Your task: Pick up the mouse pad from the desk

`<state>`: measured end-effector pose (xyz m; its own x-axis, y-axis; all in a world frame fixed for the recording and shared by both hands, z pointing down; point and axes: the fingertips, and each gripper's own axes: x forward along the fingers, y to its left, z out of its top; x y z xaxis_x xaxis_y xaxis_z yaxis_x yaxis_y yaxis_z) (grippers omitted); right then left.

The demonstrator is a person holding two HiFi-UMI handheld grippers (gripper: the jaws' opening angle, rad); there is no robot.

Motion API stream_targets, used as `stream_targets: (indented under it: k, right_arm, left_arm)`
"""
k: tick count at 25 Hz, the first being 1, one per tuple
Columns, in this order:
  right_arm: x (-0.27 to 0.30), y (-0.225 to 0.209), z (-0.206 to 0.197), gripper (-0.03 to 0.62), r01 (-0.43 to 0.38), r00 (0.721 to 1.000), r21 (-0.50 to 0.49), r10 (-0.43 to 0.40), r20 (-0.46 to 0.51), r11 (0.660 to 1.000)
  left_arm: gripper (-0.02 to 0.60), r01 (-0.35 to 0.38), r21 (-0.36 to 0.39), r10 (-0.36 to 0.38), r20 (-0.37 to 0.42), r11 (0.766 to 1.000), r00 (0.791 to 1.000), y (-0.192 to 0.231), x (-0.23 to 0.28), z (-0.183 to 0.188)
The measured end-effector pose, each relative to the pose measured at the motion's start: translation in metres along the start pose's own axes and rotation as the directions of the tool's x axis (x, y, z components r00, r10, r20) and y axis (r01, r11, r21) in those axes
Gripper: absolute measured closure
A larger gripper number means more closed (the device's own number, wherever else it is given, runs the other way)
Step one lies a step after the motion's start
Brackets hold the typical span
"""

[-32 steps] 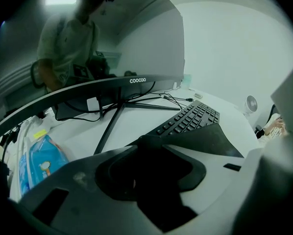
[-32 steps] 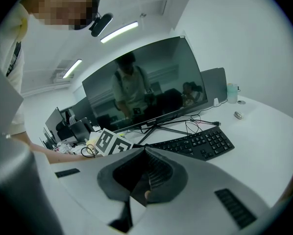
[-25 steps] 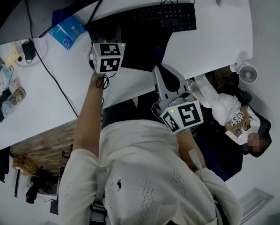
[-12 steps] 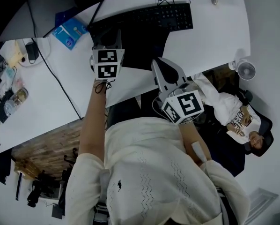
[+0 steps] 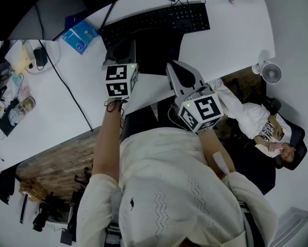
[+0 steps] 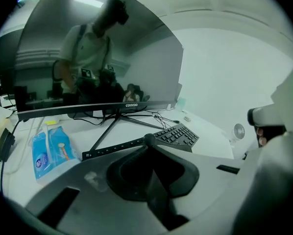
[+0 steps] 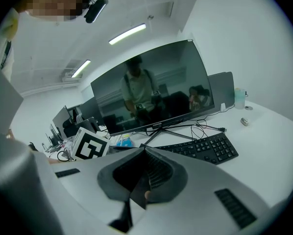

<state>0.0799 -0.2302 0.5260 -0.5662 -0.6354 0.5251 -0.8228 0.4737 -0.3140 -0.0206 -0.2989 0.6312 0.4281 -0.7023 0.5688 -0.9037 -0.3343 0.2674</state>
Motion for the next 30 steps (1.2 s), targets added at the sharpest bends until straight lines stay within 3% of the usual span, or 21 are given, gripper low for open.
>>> stream_targets:
  k: [8,30]
  right_arm:
    - [-0.016,0.008,-0.015,0.592,0.024,1.000,0.007,-0.024,0.013,1.000]
    - [-0.047,0.052,-0.039,0.592,0.021,0.998,-0.010,-0.020,0.054,1.000]
  left_arm:
    - [0.551,0.028,0.022,-0.029,0.041,0.999,0.999,-0.018,-0.035,0.002]
    - [0.551,0.027,-0.039,-0.022,0.125,0.999,0.992,-0.032,-0.123,-0.021]
